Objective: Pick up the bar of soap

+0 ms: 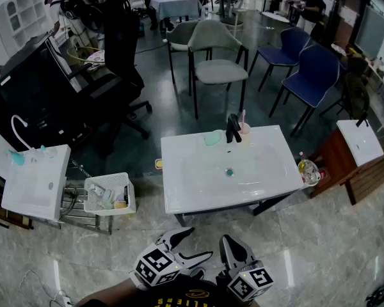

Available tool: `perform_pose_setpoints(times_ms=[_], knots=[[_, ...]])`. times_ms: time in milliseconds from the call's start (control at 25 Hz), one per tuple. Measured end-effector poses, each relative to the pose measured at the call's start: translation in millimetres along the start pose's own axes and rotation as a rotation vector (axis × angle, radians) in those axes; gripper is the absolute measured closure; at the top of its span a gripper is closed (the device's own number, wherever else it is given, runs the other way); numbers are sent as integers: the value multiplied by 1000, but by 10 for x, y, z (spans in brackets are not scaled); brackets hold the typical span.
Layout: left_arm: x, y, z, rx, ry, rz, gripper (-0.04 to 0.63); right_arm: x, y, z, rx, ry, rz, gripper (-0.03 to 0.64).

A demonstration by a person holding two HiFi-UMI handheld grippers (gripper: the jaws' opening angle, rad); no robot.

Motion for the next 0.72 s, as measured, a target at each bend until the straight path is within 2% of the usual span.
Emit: perform_pose_setpoints(times_ms=[160, 320, 520, 720], knots=[[159, 151, 38, 35, 81, 40, 202, -205, 209, 52, 15, -3, 16, 600], [209, 263, 358, -14, 96, 33, 204, -329, 306, 213, 23, -22, 31, 600], [277, 347, 556, 8, 150, 53, 204, -399, 417, 357, 11, -27, 53, 600], [395, 458, 552, 32, 134, 46, 204, -509, 505, 389, 40, -45, 22, 598]])
Point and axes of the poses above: the fingertips, and each gripper's own axes: y backward along the fingers, x to its right, z out of its underside, the point moved 4 cm from there along y, backward along the fingers, and after that the axes turned 13 degrees about -x, right-handed, at the moved point
